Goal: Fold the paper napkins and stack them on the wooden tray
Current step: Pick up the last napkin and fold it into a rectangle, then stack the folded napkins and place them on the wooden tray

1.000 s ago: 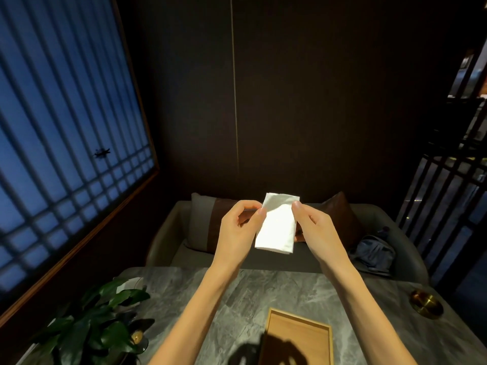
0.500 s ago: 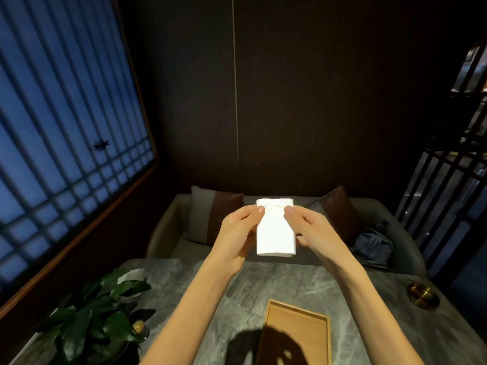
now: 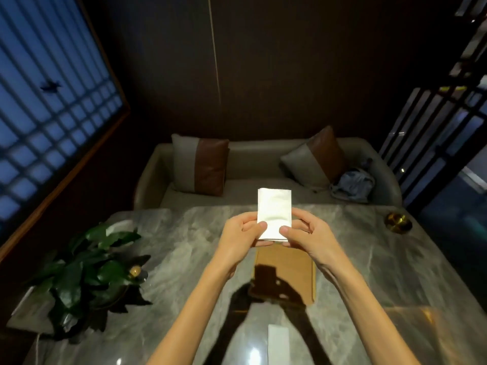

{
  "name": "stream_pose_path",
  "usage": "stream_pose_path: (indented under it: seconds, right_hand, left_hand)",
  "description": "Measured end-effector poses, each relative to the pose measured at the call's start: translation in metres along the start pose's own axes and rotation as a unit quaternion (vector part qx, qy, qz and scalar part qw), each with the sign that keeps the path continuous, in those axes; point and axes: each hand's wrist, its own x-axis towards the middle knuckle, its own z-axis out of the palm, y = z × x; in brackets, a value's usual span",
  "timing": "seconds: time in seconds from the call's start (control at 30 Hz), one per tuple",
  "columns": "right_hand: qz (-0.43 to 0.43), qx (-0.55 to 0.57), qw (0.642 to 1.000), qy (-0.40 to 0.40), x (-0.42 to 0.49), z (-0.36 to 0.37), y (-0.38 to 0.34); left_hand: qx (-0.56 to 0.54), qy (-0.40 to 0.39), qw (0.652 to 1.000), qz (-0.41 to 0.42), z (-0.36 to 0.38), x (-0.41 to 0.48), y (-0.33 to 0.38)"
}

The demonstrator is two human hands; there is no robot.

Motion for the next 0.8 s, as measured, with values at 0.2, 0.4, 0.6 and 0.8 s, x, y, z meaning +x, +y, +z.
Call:
stream_pose_path:
  seconds: [0.2,0.4,0.6,0.8]
  right_hand:
    - [0.141,0.033,0.988,0.048,-0.041,0.018,0.135]
    - [0.258,0.003,0.965,0.055,-0.095,0.036,0.252]
    - [0.294,-0.064,0.948,0.107,-0.115,0.053,0.313]
    - [0.293,-0.098,0.946,0.101,-0.133,0.049,0.337]
  left_hand:
    - [0.006,0.007,0.990,-0.143,0.014,-0.026,-0.138]
    - [0.172,0.004,0.966,-0.194,0.034,-0.056,-0.264]
    - [0.191,0.021,0.959,-0.208,0.039,-0.069,-0.332]
    - [0.223,-0.005,0.940,-0.258,0.045,-0.076,-0.361]
